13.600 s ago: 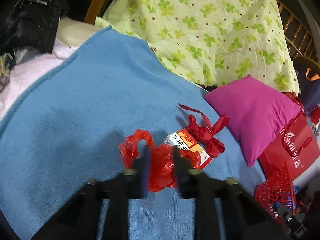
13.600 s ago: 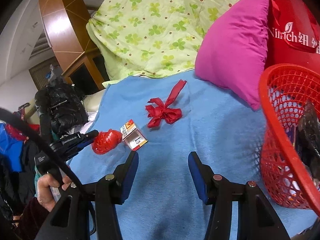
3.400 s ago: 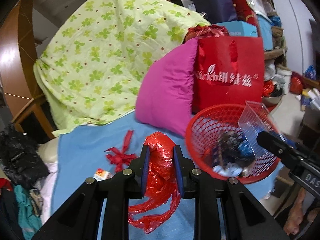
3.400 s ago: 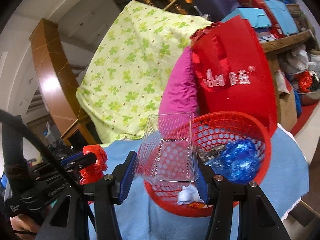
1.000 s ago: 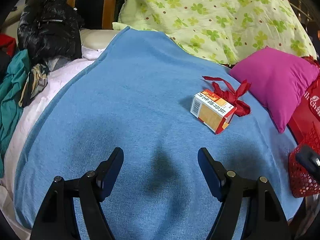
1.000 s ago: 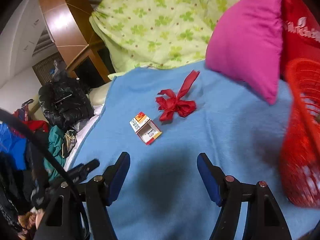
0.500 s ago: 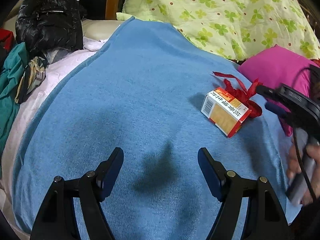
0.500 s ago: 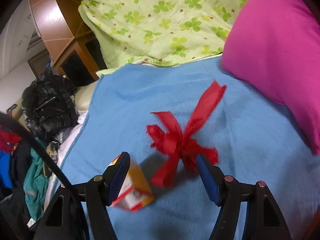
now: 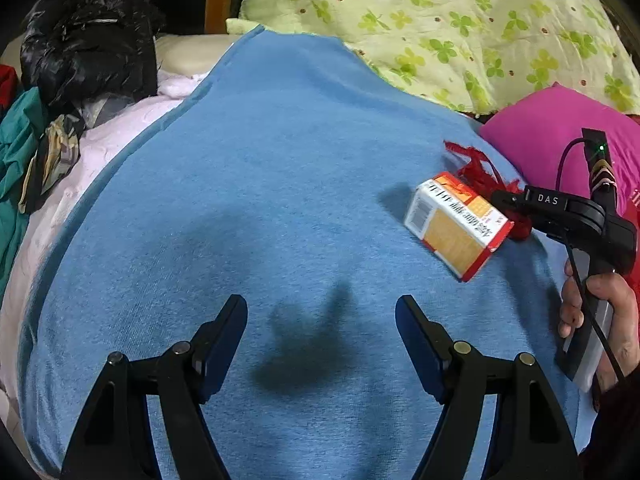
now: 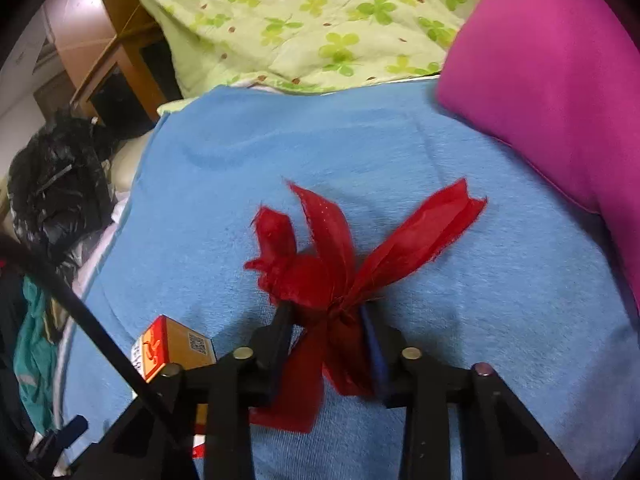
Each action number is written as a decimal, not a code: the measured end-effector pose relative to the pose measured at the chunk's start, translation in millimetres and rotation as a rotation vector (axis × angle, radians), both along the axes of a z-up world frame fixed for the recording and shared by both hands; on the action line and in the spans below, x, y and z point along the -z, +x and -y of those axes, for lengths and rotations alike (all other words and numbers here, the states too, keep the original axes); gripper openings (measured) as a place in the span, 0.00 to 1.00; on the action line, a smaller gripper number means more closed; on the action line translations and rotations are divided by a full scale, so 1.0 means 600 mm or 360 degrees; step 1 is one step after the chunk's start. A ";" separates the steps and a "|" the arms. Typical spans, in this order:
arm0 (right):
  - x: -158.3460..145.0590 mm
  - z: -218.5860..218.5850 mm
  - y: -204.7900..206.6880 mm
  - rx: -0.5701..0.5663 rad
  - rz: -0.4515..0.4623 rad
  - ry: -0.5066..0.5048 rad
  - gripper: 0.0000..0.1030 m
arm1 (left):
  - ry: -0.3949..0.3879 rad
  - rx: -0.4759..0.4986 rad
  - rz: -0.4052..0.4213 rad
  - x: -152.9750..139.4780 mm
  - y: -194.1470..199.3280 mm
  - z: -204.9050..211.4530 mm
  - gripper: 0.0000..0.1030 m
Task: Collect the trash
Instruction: 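Grasp the red ribbon bow with the right tool while the left tool reaches toward the medicine box, then grasp the white-and-orange medicine box with the left tool while the right tool holds the bow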
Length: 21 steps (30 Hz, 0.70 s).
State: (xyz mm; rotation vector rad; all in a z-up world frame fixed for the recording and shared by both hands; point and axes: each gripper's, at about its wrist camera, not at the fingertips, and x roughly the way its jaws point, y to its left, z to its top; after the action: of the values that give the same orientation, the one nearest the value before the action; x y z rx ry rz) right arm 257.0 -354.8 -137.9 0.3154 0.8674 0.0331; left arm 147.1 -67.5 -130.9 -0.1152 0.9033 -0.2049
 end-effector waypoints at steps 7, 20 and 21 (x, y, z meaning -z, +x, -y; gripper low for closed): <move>-0.030 0.031 -0.071 0.0031 0.0022 0.0051 0.28 | -0.0078 0.0051 0.0129 -0.030 0.000 0.028 0.75; -0.027 -0.006 -0.273 0.0064 -0.0231 -0.0049 0.28 | -0.0276 0.0212 0.0145 -0.052 0.081 0.134 0.76; -0.022 -0.009 -0.285 0.0055 -0.0234 -0.0048 0.28 | -0.0252 0.0207 0.0128 -0.049 0.085 0.145 0.77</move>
State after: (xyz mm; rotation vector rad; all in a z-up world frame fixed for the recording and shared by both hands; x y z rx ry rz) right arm 86.1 -349.1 -124.8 0.3074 1.0074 -0.0356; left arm 197.9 -154.3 -101.7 -0.1939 0.8142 -0.3997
